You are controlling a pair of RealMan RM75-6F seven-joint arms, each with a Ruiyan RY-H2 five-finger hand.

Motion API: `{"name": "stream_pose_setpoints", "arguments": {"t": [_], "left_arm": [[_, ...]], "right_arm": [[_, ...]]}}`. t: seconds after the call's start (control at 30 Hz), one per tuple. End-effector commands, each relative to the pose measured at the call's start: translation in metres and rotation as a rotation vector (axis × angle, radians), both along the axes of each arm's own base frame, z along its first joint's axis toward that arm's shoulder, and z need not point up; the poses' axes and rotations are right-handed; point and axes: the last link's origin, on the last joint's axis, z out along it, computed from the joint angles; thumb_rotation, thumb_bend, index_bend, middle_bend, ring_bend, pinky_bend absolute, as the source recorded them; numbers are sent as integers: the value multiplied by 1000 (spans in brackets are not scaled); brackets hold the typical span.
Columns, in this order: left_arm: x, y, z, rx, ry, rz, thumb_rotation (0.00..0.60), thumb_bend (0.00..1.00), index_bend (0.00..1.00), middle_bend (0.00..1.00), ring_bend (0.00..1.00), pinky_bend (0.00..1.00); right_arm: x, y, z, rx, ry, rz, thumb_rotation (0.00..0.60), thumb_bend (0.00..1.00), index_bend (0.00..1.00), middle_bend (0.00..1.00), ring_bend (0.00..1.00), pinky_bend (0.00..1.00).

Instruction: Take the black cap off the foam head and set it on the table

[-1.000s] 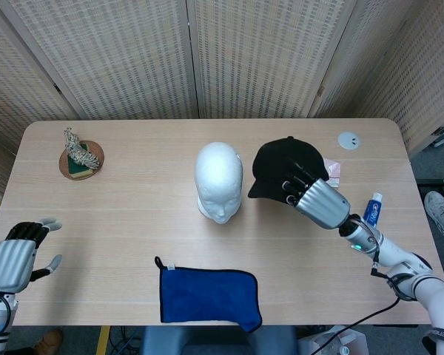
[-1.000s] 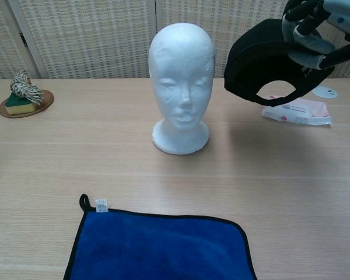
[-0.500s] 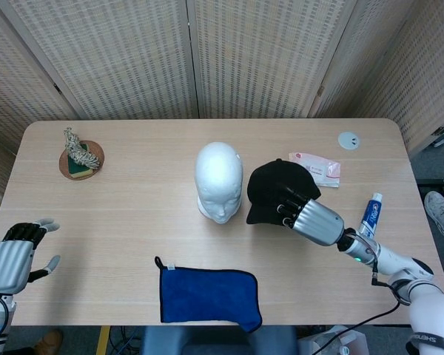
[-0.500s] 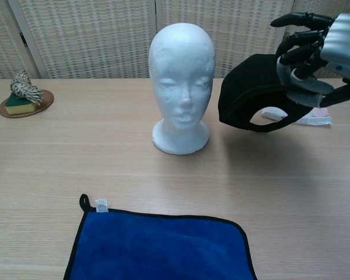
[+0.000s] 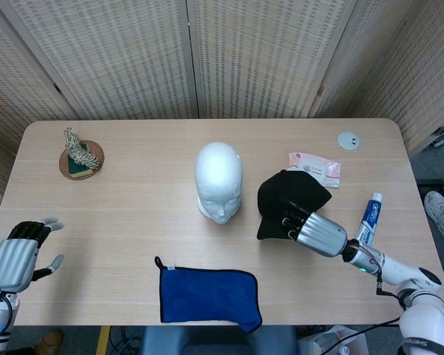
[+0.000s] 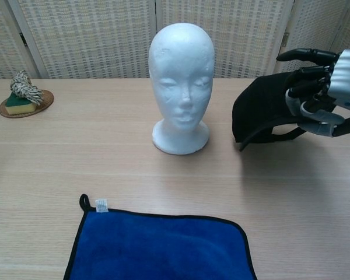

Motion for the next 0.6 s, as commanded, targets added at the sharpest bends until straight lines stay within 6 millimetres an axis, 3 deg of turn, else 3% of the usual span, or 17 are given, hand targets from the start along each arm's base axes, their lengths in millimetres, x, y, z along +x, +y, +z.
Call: {"name": "stream_pose_setpoints", "arguments": {"t": [0.03,0.37,0.6], "left_arm": [[1,0,-1,-3,0,-1,600,218,298,256,246,181],[2,1,-2,-7,0,-4,600,218,298,256,247,181],[3,1,-2,-6,3,-2,600,219,298,256,246,181]], "right_arm": [[-4,1,-2,4,15,-18,600,470,941,551,345,104],[-4,-17,-1,-47,46,-56,600,470,941,551,345,104],[17,-39,10,-130,-14,-39,600,470,941,546,345,104]]}}
